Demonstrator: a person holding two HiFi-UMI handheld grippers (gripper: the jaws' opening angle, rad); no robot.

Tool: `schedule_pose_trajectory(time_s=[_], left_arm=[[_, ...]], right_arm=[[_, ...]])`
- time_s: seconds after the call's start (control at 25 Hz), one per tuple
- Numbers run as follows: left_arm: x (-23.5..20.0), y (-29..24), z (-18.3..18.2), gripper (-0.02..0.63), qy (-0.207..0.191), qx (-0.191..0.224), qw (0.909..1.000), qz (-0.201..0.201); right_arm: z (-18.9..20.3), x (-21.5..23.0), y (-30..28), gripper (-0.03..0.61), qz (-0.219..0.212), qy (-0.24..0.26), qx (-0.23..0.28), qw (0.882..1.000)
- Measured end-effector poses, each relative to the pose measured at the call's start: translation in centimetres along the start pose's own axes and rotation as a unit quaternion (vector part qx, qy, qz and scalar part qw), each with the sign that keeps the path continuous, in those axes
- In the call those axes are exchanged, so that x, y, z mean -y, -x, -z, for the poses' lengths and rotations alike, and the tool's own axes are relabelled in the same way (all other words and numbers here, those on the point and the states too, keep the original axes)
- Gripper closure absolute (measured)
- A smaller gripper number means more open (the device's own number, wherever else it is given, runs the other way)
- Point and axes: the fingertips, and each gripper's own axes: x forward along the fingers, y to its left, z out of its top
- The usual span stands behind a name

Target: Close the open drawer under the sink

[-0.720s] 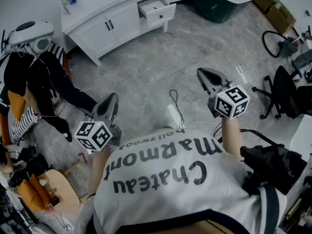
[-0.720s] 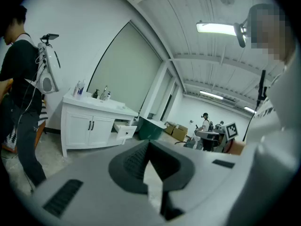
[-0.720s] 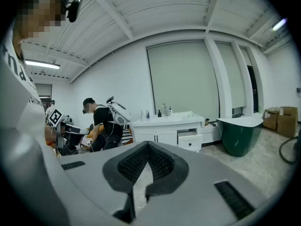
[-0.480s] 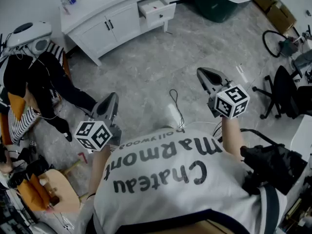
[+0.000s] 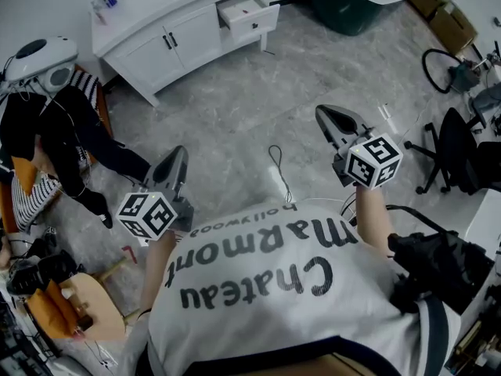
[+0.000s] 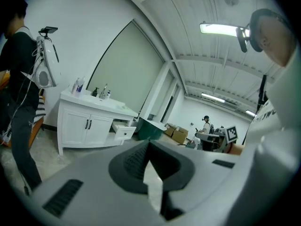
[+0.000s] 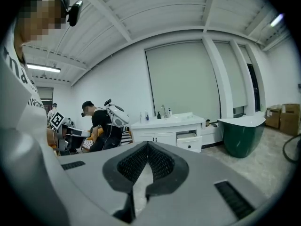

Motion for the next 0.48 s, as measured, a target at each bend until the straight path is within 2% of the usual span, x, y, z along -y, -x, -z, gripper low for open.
schedule_pose_trajectory(time_s=[0.16, 0.36, 0.48], left_arm=[[1.0, -4.1, -0.7, 0.606, 0.002, 0.008, 0.9999, 0.008], [1.0, -4.4, 0.6, 0.606, -0.015, 0.003, 0.9998, 0.014], [0.9, -4.8, 0.4, 0.606, -0.008, 0.015, 0.9999, 0.003]], right_arm=[[-0.6, 3.8, -0.7, 0.566, -0.013, -0.014, 0.010, 1.000], [-0.7, 2.9, -1.0, 0.566, -0.025, -0.015, 0.021, 0.999], [-0.6, 3.1, -1.1, 0.566, -0.035, -0.022, 0.027, 0.999]])
